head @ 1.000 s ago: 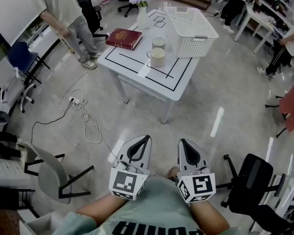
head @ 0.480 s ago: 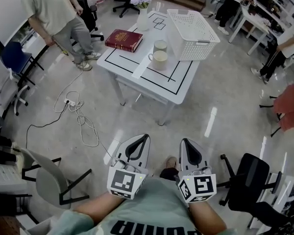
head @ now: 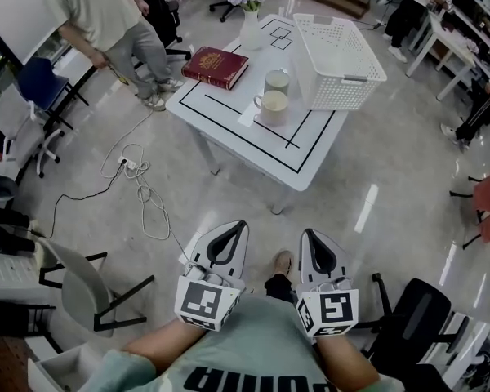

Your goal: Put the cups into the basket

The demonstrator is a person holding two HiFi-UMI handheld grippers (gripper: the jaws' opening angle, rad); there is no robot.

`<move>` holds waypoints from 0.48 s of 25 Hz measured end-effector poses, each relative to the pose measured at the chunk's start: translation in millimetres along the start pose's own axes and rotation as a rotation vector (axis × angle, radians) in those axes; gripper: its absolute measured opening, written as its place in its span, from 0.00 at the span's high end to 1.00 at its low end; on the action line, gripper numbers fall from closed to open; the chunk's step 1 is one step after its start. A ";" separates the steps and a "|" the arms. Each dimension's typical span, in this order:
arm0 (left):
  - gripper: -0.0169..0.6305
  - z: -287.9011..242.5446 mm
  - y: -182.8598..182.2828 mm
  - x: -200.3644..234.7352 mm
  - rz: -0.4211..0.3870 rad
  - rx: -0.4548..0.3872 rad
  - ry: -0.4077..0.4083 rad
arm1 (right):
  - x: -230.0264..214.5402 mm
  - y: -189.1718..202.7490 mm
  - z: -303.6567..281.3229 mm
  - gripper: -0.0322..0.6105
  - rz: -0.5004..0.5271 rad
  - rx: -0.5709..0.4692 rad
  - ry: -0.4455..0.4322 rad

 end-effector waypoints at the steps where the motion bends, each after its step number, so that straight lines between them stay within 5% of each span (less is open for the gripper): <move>1: 0.97 -8.5 -1.4 -2.2 0.000 0.007 -0.014 | -8.3 -2.4 -4.5 0.93 0.009 0.003 -0.014; 12: 0.97 -85.3 -27.4 -36.8 -0.019 0.014 -0.138 | -87.1 -27.3 -43.4 0.93 0.077 -0.006 -0.172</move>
Point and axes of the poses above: the fingertips, and each gripper's own axes: z backward along the fingers, x to its left, y out of its underside, the point moved 3 cm from there along z, backward along the fingers, and after that the axes turned 6 degrees about -y, right-handed, at the moved point
